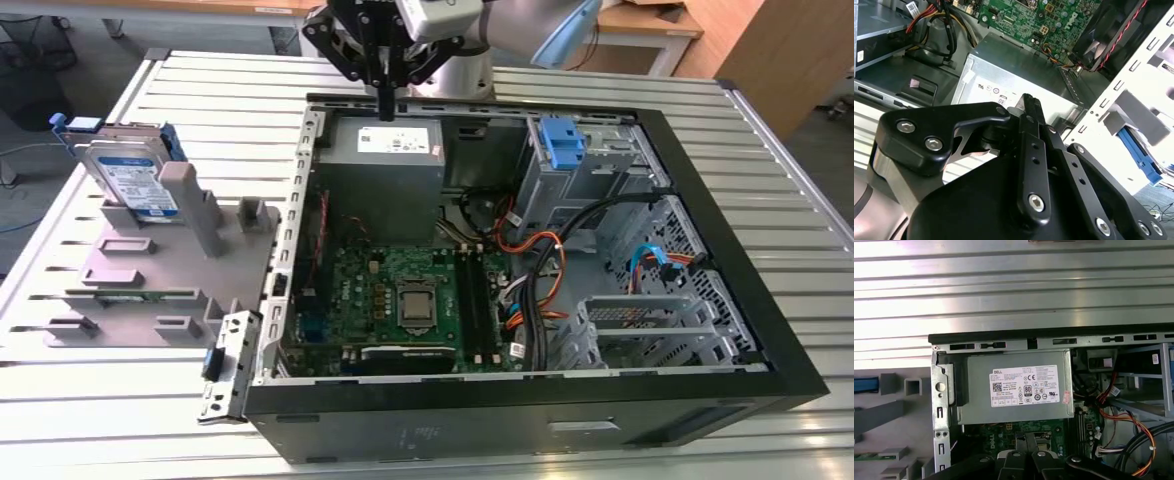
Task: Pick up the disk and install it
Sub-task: 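Reach for the disk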
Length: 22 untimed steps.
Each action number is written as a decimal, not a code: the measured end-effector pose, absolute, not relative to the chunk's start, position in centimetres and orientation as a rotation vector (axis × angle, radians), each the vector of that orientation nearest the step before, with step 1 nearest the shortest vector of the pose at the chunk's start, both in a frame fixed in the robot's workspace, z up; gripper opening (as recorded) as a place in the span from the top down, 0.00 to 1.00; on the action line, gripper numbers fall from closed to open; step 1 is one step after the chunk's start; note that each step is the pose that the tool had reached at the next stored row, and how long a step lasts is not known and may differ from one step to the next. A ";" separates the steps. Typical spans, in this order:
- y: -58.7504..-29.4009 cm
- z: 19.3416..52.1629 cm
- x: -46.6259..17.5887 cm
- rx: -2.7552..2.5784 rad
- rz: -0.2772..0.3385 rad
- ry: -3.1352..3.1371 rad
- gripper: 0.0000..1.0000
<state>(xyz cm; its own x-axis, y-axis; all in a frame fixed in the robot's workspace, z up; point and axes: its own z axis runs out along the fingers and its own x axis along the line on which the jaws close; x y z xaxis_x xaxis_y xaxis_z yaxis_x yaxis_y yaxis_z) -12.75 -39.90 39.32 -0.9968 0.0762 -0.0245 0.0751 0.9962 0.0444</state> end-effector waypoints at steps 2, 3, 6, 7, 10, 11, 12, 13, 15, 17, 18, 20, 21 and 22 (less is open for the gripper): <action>-39.9 39.3 -12.9 0.118 0.068 3.112 0.89; -39.9 39.3 -13.0 0.118 0.068 3.112 0.89; -39.9 39.3 -13.4 0.118 0.068 3.112 0.89; -39.9 39.3 -13.5 0.118 0.068 3.112 0.89; -39.9 39.3 -13.9 0.118 0.068 3.112 0.89; -39.9 39.3 -14.0 0.118 0.068 3.112 0.89; -39.9 39.3 -14.2 0.118 0.068 3.112 0.89; -39.9 39.3 -14.2 0.118 0.068 3.112 0.89; -39.9 39.3 -14.2 0.118 0.068 3.112 0.89; -39.9 39.3 -14.2 0.118 0.068 3.112 0.89; -39.9 39.3 -14.2 0.118 0.068 3.112 0.89; -39.9 39.3 -14.2 0.118 0.068 3.112 0.89; -39.9 39.3 -14.3 0.118 0.068 3.112 0.89; -39.9 39.3 -14.3 0.118 0.068 3.112 0.89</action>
